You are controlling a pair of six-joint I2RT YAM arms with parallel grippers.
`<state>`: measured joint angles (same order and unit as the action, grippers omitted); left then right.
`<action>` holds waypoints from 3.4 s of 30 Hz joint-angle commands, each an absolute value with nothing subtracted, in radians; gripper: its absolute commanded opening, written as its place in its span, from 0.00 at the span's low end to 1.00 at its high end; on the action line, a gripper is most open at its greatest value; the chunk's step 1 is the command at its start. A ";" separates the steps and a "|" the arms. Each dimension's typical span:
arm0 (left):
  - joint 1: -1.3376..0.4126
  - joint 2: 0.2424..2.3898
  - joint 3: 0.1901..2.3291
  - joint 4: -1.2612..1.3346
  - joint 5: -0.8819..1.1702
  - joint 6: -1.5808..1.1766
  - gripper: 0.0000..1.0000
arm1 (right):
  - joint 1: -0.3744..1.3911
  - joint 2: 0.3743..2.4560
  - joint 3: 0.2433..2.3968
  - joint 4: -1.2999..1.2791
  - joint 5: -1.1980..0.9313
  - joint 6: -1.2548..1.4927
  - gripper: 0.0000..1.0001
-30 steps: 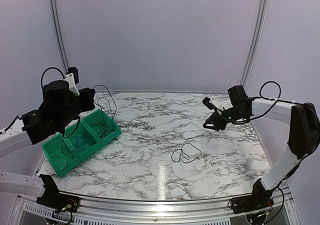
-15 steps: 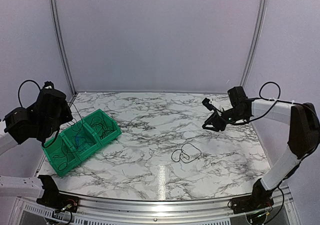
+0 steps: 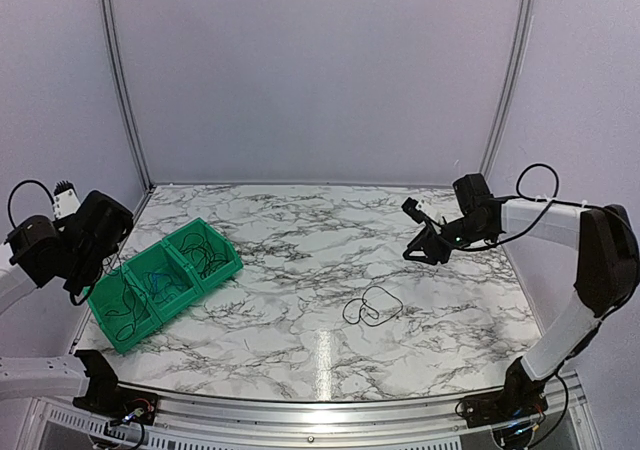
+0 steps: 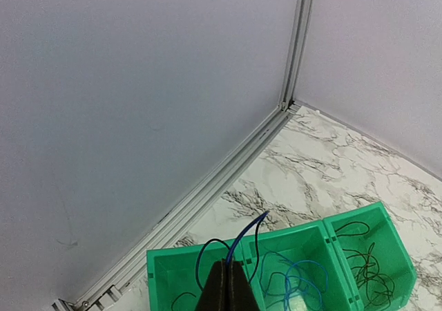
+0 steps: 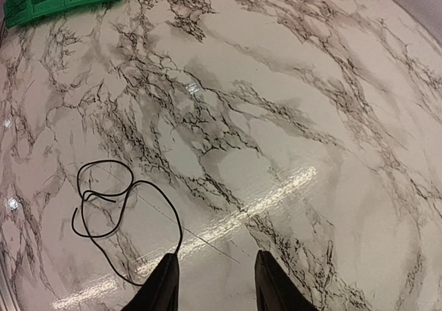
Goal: Untangle the cables
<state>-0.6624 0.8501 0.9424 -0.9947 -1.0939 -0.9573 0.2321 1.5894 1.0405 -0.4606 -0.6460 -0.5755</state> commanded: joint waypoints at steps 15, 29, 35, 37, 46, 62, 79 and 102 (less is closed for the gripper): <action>-0.574 0.904 0.831 -1.037 -1.094 -1.005 0.00 | 0.253 1.626 1.046 -0.477 -0.660 -0.599 0.38; -0.569 1.024 0.693 -0.963 -0.927 -1.198 0.00 | 0.259 1.641 1.051 -0.493 -0.665 -0.607 0.38; -0.561 1.061 0.632 -0.889 -0.899 -1.219 0.00 | 0.263 1.643 1.052 -0.500 -0.664 -0.613 0.38; -0.550 1.078 0.609 -0.857 -0.897 -1.213 0.00 | 0.264 1.644 1.052 -0.502 -0.664 -0.615 0.38; -0.491 1.129 0.524 -0.669 -0.805 -1.106 0.00 | 0.267 1.650 1.052 -0.506 -0.664 -0.617 0.38; -0.442 0.987 0.594 -0.685 -0.726 -0.987 0.42 | 0.288 1.661 1.057 -0.512 -0.646 -0.625 0.38; -0.473 0.968 0.892 -0.407 -0.464 -0.456 0.46 | 0.337 1.686 1.052 -0.529 -0.627 -0.666 0.38; -0.908 1.601 0.938 0.134 -0.493 -0.665 0.99 | 0.642 1.621 0.947 -0.562 -0.320 -0.849 0.45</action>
